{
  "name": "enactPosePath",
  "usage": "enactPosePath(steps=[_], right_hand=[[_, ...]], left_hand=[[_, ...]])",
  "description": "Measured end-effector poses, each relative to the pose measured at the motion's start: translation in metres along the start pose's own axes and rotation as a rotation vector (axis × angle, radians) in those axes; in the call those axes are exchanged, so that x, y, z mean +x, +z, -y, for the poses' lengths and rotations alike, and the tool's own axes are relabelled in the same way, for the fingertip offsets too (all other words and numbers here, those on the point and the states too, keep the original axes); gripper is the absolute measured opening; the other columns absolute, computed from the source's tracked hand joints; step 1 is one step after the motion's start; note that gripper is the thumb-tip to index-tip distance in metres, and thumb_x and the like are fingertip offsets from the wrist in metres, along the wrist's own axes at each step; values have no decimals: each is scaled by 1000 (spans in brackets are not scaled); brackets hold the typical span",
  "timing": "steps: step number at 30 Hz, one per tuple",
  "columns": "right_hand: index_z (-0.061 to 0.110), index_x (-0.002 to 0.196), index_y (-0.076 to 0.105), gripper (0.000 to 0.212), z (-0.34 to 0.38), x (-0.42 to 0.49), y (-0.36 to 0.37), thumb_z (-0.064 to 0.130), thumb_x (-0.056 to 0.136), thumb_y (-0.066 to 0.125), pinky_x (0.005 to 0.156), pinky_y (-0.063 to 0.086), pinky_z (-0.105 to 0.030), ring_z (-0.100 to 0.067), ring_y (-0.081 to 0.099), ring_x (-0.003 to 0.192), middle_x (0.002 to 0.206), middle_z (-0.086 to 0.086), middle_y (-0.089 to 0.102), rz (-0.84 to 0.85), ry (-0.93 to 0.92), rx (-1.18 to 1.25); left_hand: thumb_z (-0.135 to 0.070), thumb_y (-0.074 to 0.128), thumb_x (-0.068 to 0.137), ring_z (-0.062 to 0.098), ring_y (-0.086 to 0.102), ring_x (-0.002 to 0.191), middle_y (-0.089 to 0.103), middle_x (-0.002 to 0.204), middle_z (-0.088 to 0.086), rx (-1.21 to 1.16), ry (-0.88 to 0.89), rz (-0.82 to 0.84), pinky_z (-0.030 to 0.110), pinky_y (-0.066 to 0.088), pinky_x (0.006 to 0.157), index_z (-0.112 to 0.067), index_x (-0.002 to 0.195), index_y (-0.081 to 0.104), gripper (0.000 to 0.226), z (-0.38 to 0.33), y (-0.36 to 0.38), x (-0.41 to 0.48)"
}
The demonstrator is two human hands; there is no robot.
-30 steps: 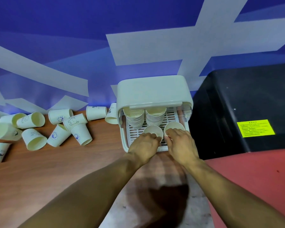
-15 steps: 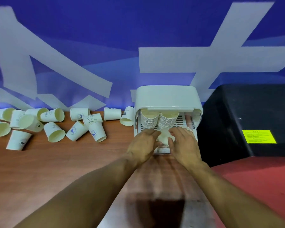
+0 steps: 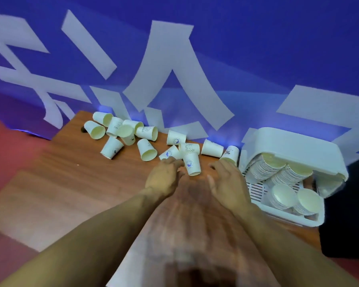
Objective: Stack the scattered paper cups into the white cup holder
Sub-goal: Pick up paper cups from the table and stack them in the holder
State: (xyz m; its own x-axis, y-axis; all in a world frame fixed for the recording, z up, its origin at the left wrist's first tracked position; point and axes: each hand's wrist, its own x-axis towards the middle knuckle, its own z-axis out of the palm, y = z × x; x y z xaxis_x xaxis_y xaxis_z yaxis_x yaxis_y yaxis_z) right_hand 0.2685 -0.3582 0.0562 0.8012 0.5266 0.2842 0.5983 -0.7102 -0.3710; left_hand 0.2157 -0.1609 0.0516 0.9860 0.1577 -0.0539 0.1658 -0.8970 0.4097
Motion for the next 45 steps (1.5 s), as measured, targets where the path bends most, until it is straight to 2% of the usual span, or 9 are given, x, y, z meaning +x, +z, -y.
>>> enactPosePath(steps=[6, 12, 18, 21, 24, 28, 36, 41, 45], right_hand=[[19, 117, 59, 36, 29, 42, 41, 26, 82, 67, 80, 45, -30, -20, 55, 102, 114, 1, 59, 135, 202, -5], [15, 125, 53, 48, 14, 78, 90, 28, 80, 68, 88, 47, -37, -26, 55, 111, 121, -6, 58, 307, 367, -56], [17, 139, 39, 65, 4, 106, 123, 27, 82, 68, 87, 45, -37, -29, 52, 117, 134, -8, 48, 455, 437, -133], [20, 147, 31, 73, 2, 116, 134, 25, 83, 67, 94, 43, -36, -26, 48, 125, 148, -5, 36, 523, 425, -119], [26, 149, 26, 76, 3, 119, 144, 22, 84, 63, 97, 45, -35, -26, 47, 127, 158, 4, 21, 652, 396, -154], [22, 143, 37, 69, 6, 111, 151, 14, 81, 64, 93, 48, -38, -30, 51, 118, 146, 1, 36, 666, 390, -232], [18, 124, 54, 42, 21, 85, 134, 30, 85, 66, 87, 42, -35, -27, 50, 110, 117, -6, 61, 644, 440, -426], [19, 87, 57, 7, 22, 55, 111, 23, 85, 61, 72, 37, -33, -30, 58, 96, 93, -9, 65, 540, 419, -365], [14, 104, 57, 20, 17, 29, 82, 28, 89, 58, 75, 48, -36, -33, 62, 95, 103, -12, 66, 536, 401, -261]], left_hand=[[-35, 56, 96, 23, 52, 117, 54, 131, 2, -45, -74, 80, 38, 47, 92, -23, 132, 55, 38, 61, -13, 27], [-31, 55, 97, 23, 53, 117, 53, 134, 1, -132, -19, 127, 33, 43, 94, -25, 132, 54, 36, 98, 18, 85], [-18, 52, 95, 31, 31, 136, 29, 153, 5, -115, 28, 213, 42, 34, 109, -31, 141, 43, 48, 116, 60, 128], [-12, 53, 91, 31, 32, 135, 23, 157, -2, -82, 69, 280, 43, 39, 106, -32, 141, 41, 55, 123, 69, 146], [-19, 54, 91, 27, 45, 126, 39, 149, -7, -17, 107, 331, 40, 47, 93, -30, 136, 46, 47, 130, 74, 153], [-30, 55, 95, 30, 55, 109, 56, 123, 1, 111, 105, 312, 33, 36, 71, -20, 125, 53, 32, 126, 69, 143], [-46, 55, 92, 25, 55, 108, 67, 108, 4, 384, 168, 314, 37, 32, 97, -24, 112, 60, 31, 119, 60, 108], [-30, 57, 91, 32, 60, 100, 65, 111, 11, 330, 145, 326, 31, 37, 72, -21, 113, 59, 24, 93, 47, 77], [-38, 56, 94, 31, 61, 99, 62, 113, 10, 352, 98, 269, 32, 37, 66, -21, 118, 57, 30, 62, 28, 51]])
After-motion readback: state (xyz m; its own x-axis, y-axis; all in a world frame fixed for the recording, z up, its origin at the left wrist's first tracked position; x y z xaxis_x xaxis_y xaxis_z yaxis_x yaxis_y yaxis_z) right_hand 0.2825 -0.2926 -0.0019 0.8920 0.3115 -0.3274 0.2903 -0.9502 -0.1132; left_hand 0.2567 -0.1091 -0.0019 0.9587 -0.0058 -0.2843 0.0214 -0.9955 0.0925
